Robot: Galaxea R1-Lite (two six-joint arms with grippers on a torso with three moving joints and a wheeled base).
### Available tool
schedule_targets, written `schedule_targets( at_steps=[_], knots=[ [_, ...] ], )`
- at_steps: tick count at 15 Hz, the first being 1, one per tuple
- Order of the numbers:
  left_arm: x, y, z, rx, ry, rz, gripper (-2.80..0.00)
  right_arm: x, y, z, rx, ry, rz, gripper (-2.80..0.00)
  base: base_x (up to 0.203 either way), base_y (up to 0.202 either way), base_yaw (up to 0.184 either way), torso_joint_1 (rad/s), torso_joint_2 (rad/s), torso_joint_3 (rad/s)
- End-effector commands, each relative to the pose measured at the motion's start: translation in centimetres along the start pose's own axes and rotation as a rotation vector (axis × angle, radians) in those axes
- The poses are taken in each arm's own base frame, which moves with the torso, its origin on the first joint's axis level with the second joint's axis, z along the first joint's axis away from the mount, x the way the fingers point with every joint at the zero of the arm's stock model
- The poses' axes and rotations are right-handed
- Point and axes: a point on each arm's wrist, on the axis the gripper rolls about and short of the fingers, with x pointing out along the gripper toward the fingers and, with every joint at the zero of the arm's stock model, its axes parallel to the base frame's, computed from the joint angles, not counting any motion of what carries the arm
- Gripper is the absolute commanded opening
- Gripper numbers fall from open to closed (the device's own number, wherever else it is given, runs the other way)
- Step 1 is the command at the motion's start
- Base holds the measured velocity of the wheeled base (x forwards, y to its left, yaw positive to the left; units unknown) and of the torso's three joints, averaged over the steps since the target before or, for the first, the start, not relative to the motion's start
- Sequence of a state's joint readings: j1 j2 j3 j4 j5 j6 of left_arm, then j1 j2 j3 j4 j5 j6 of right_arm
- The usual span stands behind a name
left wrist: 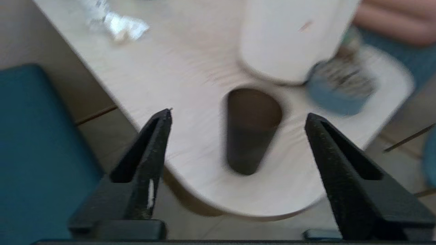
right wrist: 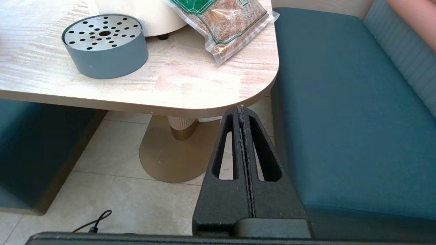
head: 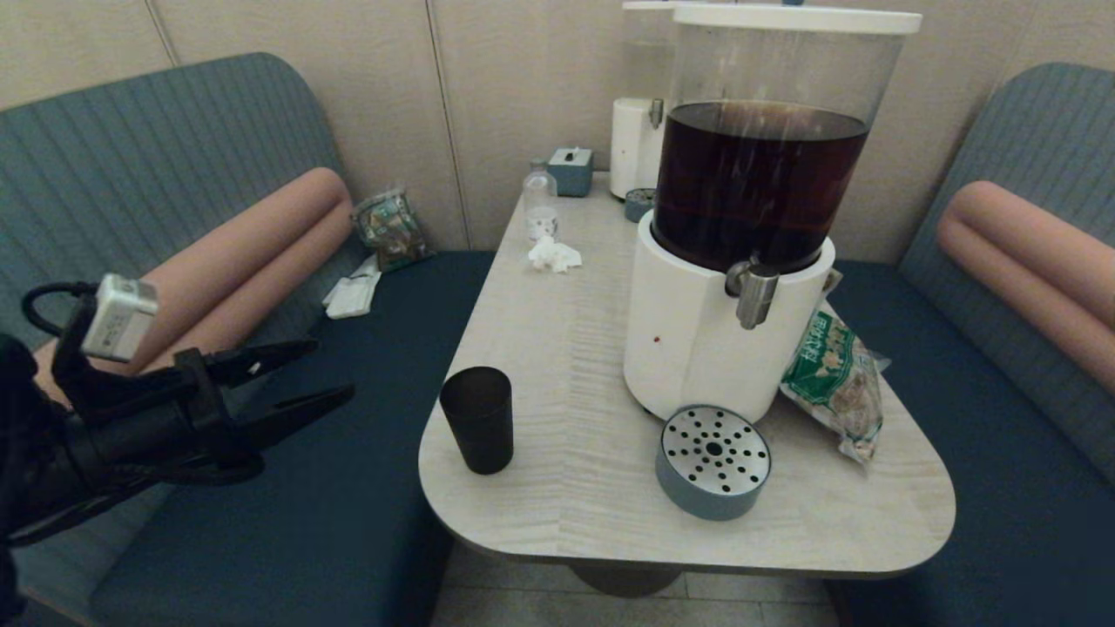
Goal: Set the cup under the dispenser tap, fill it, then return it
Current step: Pick up the cup
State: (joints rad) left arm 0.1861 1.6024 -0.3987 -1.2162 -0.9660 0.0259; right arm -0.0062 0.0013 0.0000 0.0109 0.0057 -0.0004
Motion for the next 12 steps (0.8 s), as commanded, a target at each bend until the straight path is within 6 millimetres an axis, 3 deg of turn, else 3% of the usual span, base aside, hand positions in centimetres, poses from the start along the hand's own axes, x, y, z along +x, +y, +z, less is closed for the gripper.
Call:
schedule_targets(
  at_steps=[1, 3, 5, 12],
  knots=[
    [1.6, 3.4, -5.5, -0.061, 0.056, 0.004, 0.0, 0.0, 0.0, 0.0, 0.0, 0.003, 0.0, -2.8, 0.0, 0.0, 0.0, 0.0, 0.0, 0.0],
    [2.1, 4.7, -8.6, -0.077, 0.076, -0.01, 0.0, 0.0, 0.0, 0.0, 0.0, 0.002, 0.0, -2.8, 0.0, 0.0, 0.0, 0.0, 0.0, 0.0],
    [2.6, 5.6, -10.2, -0.077, 0.082, -0.031, 0.0, 0.0, 0.0, 0.0, -0.001, 0.003, 0.0, -2.8, 0.0, 0.0, 0.0, 0.0, 0.0, 0.0],
    [3.6, 6.6, -12.2, -0.094, 0.079, -0.158, 0.0, 0.0, 0.0, 0.0, -0.001, 0.003, 0.0, -2.8, 0.0, 0.0, 0.0, 0.0, 0.0, 0.0]
  ],
)
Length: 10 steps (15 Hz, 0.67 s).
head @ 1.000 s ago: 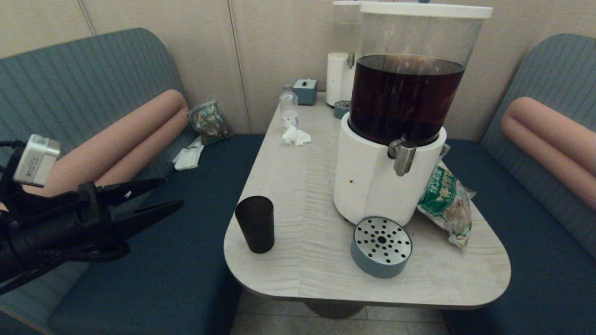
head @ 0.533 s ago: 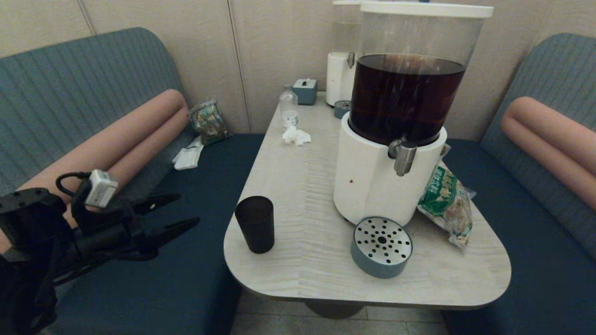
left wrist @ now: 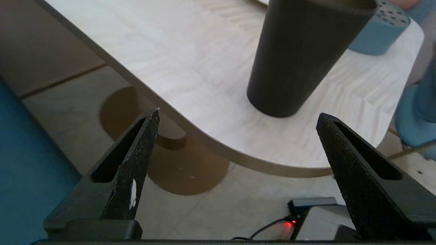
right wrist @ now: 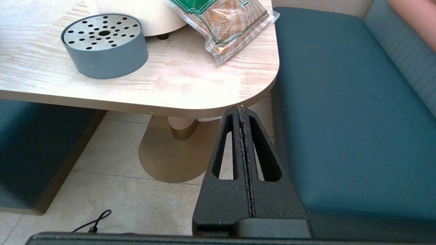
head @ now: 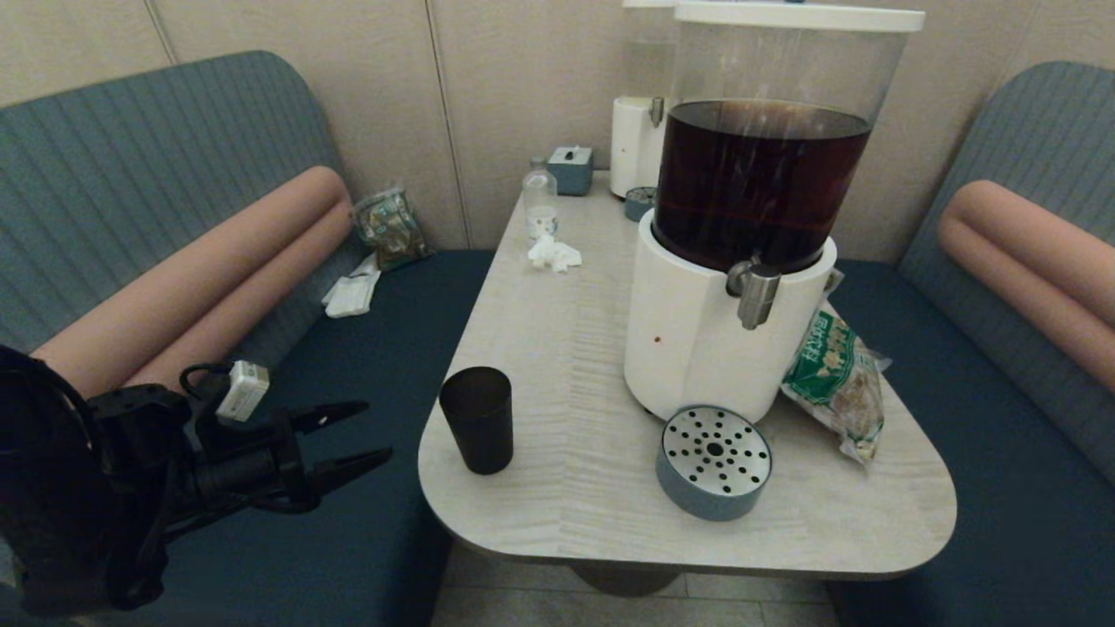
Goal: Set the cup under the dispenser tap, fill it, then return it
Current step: Pick up the cup
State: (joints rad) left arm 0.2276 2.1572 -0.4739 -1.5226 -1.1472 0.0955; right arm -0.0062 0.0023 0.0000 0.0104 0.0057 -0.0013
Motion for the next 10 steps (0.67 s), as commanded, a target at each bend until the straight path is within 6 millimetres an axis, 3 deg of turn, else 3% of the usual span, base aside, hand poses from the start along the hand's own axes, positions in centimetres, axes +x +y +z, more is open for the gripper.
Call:
schedule_targets(
  at_steps=[1, 10],
  knots=[
    [0.8, 0.5, -0.7, -0.001, -0.001, -0.035, 0.0, 0.0, 0.0, 0.0, 0.0, 0.003, 0.0, -2.8, 0.0, 0.0, 0.0, 0.0, 0.0, 0.0],
    [4.0, -0.3, 0.2, 0.027, -0.02, -0.178, 0.0, 0.0, 0.0, 0.0, 0.0, 0.003, 0.0, -2.8, 0.0, 0.0, 0.0, 0.0, 0.0, 0.0]
  ],
)
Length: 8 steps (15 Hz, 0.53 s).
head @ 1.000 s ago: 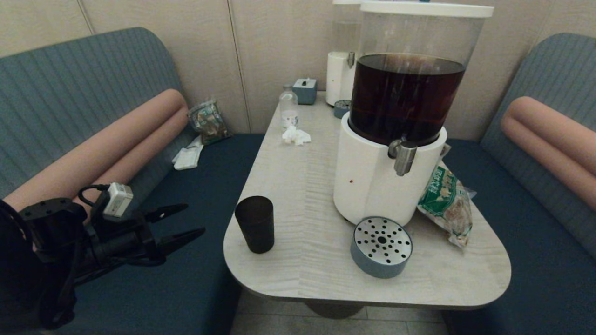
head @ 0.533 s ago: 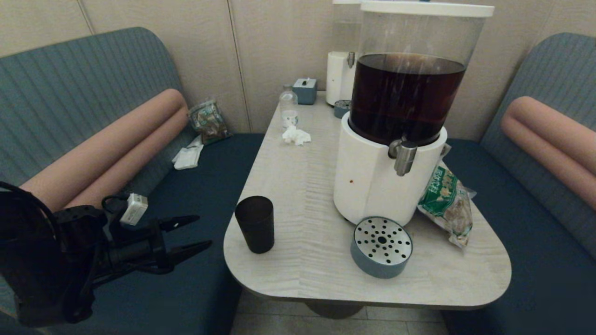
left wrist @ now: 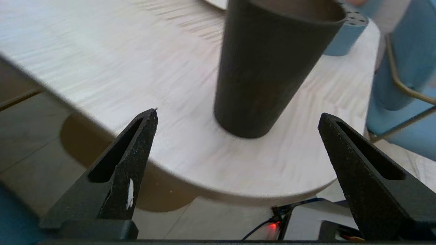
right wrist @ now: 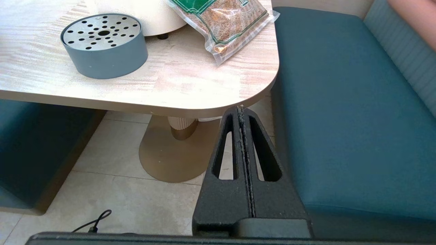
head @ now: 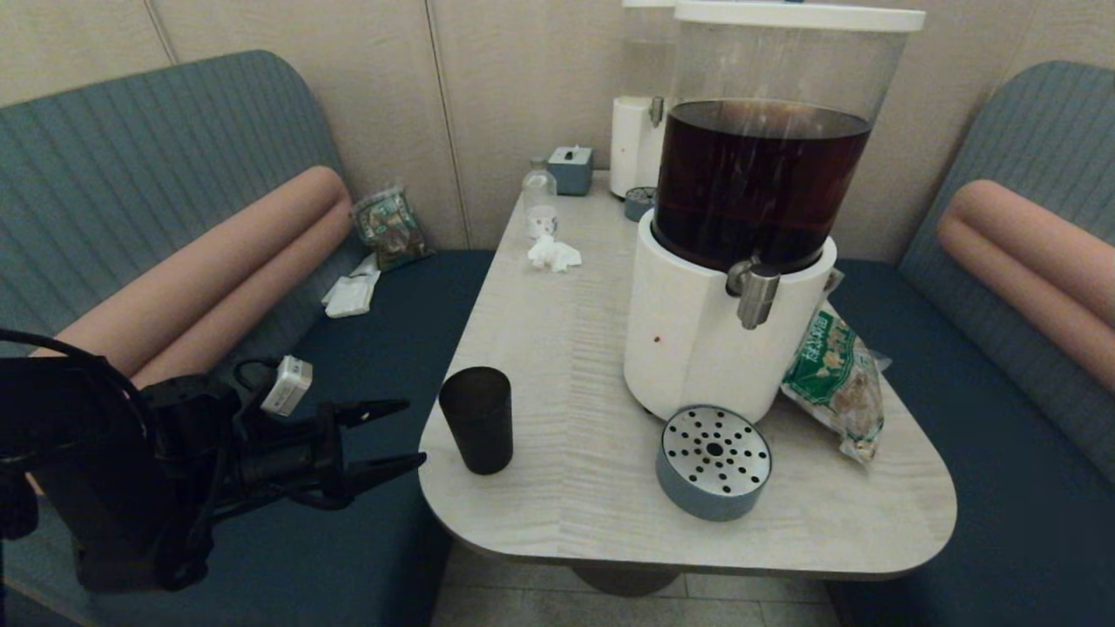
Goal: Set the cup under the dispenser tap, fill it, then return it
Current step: Pick up the cup
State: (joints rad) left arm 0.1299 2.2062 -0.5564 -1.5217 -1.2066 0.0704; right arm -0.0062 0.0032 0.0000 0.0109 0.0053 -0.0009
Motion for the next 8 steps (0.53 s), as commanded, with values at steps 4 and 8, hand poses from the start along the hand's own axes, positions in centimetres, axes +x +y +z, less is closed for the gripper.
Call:
schedule_targets(
  at_steps=[4, 8],
  knots=[
    [1.09, 0.24, 0.57, 0.029, -0.013, -0.017, 0.0, 0.01, 0.0, 0.0, -0.001, 0.001, 0.001, -2.8, 0.0, 0.0, 0.0, 0.0, 0.0, 0.0],
    [1.34, 0.77, 0.5, 0.034, -0.016, -0.004, 0.0, 0.01, 0.0, 0.0, -0.001, 0.001, 0.001, -2.8, 0.0, 0.0, 0.0, 0.0, 0.0, 0.0]
  ],
)
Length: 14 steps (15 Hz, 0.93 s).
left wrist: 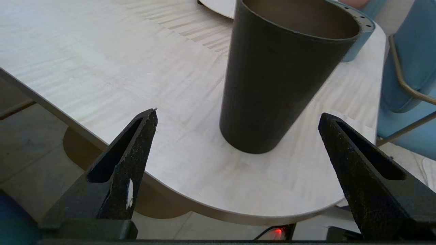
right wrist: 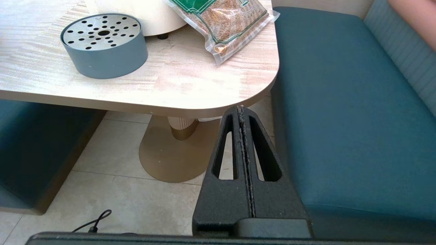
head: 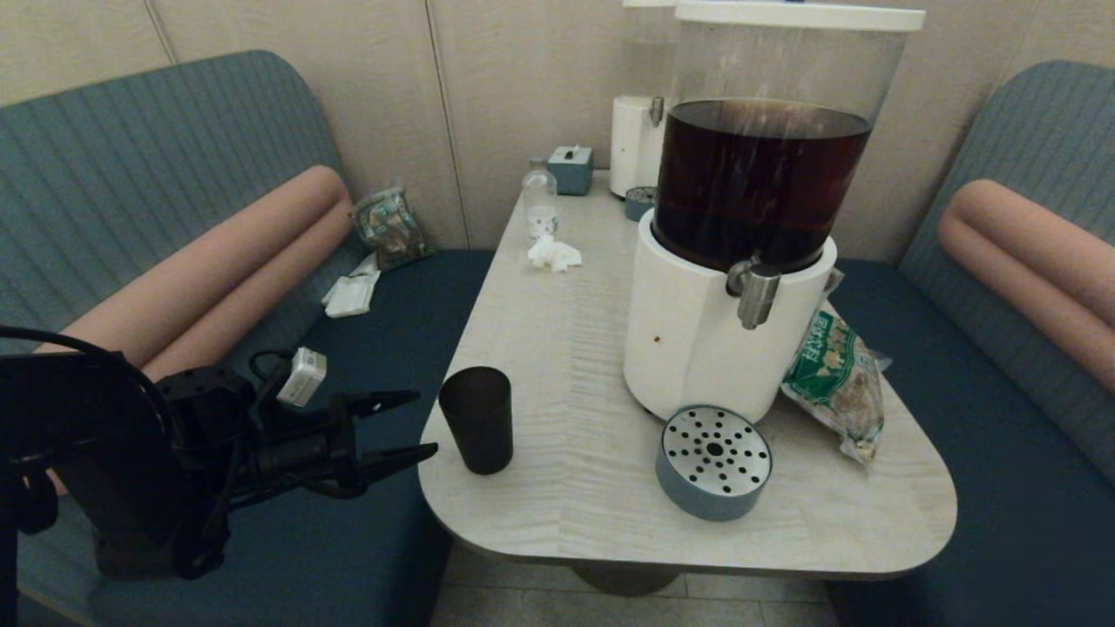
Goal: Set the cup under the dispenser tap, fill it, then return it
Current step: Pick up the cup
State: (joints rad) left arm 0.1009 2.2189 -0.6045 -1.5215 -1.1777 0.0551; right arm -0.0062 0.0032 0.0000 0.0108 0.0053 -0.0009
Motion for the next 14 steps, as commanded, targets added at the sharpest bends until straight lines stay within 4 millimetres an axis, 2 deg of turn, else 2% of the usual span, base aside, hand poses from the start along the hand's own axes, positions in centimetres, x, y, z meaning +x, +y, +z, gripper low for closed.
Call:
schedule_targets(
  at_steps=[1, 9, 14],
  knots=[
    [0.2, 0.4, 0.1, 0.017, -0.007, -0.001, 0.0, 0.0, 0.0, 0.0, -0.001, 0.001, 0.001, -2.8, 0.0, 0.0, 0.0, 0.0, 0.0, 0.0],
    [1.8, 2.7, -0.5, 0.04, -0.027, -0.014, 0.0, 0.0, 0.0, 0.0, -0.001, 0.0, 0.001, -2.8, 0.0, 0.0, 0.0, 0.0, 0.0, 0.0],
    [3.7, 1.2, -0.8, 0.023, -0.017, -0.08, 0.0, 0.0, 0.0, 0.0, -0.001, 0.001, 0.001, -2.8, 0.0, 0.0, 0.0, 0.0, 0.0, 0.0]
  ],
)
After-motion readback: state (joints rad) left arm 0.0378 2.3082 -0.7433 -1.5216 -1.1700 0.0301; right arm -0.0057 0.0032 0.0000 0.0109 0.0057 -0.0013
